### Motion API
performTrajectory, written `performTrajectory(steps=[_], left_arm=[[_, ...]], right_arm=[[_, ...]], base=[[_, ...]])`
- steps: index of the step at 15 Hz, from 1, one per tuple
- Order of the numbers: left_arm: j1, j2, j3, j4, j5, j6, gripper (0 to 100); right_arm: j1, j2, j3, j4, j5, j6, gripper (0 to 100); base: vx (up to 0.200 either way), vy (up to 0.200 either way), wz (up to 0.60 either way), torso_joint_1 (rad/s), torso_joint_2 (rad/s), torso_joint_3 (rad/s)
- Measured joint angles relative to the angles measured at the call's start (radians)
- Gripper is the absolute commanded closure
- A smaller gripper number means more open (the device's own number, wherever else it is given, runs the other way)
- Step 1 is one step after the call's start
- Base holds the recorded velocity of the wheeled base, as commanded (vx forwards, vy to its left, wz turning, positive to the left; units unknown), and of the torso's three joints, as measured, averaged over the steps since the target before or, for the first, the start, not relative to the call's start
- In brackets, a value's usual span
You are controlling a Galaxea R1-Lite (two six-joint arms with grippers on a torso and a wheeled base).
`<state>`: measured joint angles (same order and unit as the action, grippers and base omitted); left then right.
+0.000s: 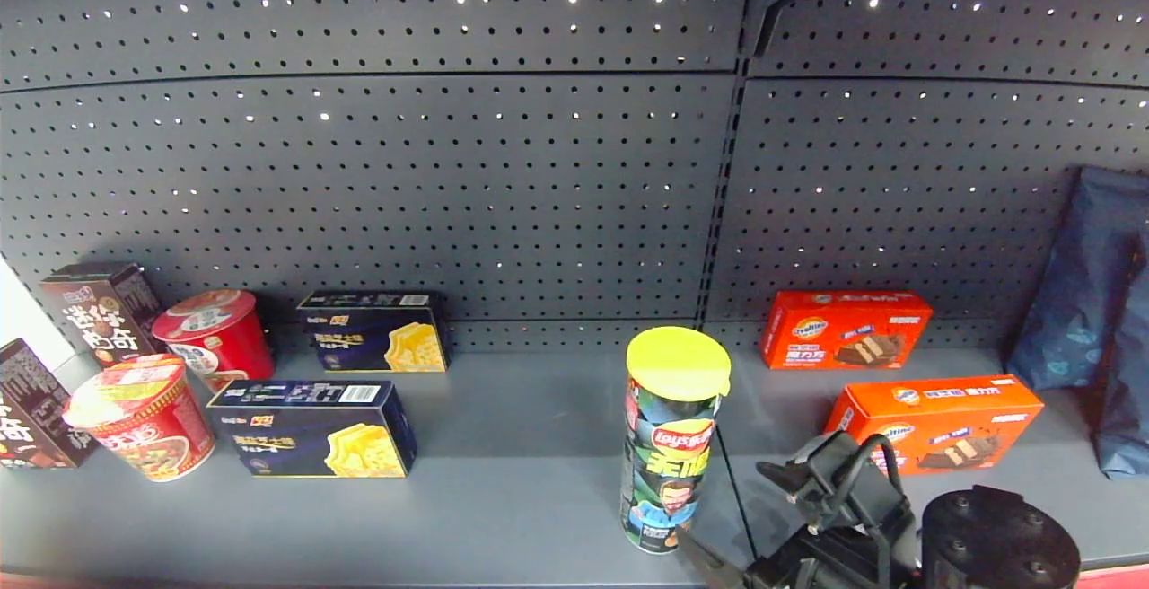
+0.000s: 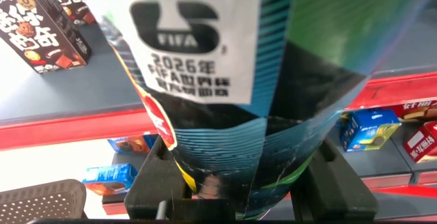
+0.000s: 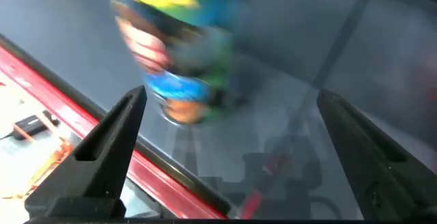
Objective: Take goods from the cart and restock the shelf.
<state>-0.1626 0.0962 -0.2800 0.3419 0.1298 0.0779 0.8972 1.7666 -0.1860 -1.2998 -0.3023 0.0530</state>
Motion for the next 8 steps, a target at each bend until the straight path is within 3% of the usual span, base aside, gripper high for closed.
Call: performTrajectory(steps=[8], left_arm=[[0.000,0.000,0.018,0.000,-0.001,0.001,100]], right_arm=[[-0.136,-0.066,0.028,0.058,-0.023,-0.007,0]], base=[[0.000,0.000,0.00,0.000,0.00,0.000]])
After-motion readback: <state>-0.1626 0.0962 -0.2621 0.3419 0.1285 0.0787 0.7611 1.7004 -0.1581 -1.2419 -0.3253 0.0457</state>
